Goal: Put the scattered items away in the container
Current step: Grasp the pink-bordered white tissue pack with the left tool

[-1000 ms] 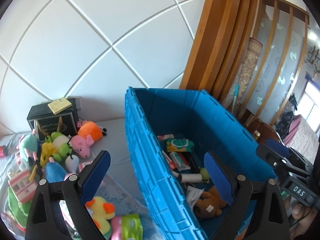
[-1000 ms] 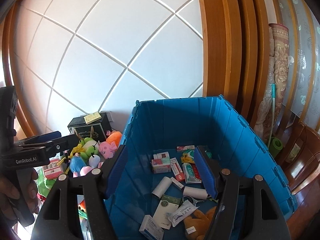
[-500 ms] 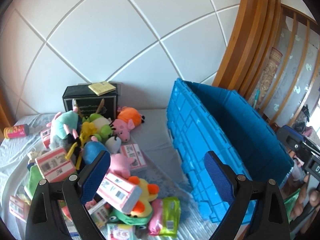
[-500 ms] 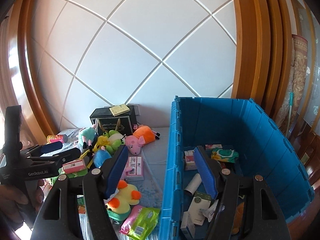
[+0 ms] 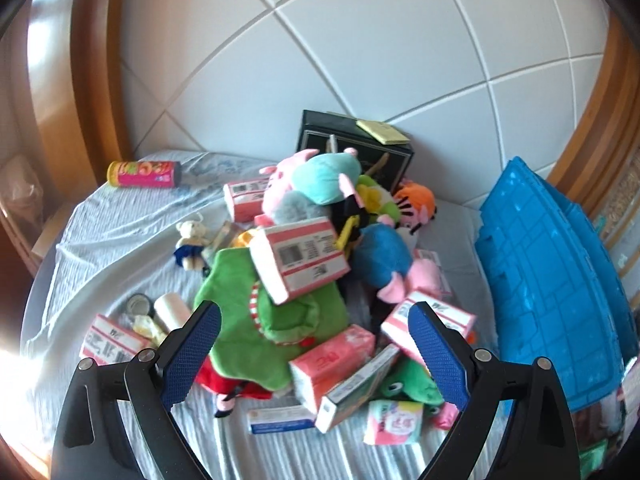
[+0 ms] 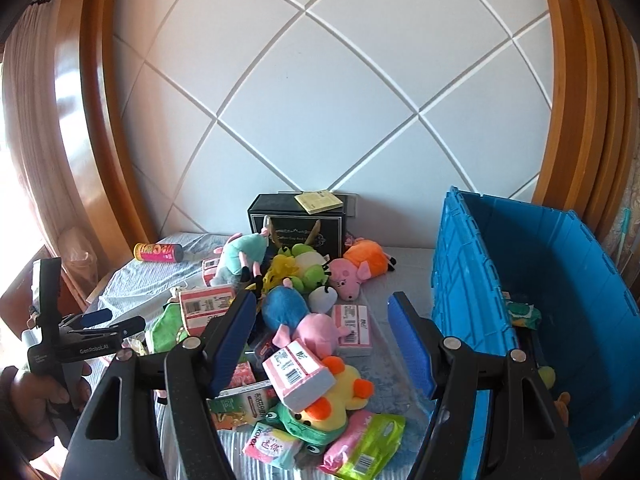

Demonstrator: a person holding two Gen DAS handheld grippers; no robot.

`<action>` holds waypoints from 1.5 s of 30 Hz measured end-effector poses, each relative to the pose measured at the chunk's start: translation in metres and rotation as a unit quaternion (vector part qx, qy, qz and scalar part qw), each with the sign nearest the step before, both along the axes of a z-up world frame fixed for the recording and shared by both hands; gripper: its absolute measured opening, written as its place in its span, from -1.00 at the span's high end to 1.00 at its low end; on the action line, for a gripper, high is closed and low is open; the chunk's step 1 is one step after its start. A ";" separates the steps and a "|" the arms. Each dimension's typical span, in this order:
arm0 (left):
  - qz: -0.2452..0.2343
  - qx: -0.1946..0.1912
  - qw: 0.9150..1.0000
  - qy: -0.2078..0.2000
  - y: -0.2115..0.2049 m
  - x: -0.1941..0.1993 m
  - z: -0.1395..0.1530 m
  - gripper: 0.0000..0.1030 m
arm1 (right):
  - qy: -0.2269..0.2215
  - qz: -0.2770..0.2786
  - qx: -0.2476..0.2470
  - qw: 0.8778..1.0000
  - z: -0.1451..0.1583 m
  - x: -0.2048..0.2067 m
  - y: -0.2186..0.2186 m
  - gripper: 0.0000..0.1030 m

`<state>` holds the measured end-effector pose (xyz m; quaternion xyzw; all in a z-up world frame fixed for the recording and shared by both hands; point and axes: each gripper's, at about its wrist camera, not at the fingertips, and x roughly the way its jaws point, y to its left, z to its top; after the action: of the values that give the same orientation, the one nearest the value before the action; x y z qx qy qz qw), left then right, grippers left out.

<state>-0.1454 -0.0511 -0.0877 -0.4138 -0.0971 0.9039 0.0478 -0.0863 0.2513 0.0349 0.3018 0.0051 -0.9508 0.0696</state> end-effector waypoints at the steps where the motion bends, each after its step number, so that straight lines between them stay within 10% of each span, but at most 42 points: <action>1: 0.010 0.001 1.000 -0.006 -0.014 0.002 -0.006 -0.85 | -0.004 0.003 0.000 1.000 -0.003 -0.002 -0.007 -0.32; 18: 0.202 0.058 0.971 -0.113 -0.191 0.008 -0.128 -0.85 | -0.041 0.013 0.022 0.999 -0.027 -0.015 -0.080 -0.32; 37: 0.311 0.123 0.919 -0.209 -0.247 -0.028 -0.250 -0.83 | -0.089 -0.045 0.055 0.993 -0.044 0.001 -0.081 -0.32; 45: 0.302 0.101 0.926 -0.205 -0.246 -0.046 -0.255 -0.97 | -0.101 -0.054 0.055 0.992 -0.052 0.006 -0.080 -0.32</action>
<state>-0.1918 -0.2972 -0.3428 -0.5342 -0.3157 0.7564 -0.2071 -0.0807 0.1717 -0.0167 0.3992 0.0337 -0.9162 0.0020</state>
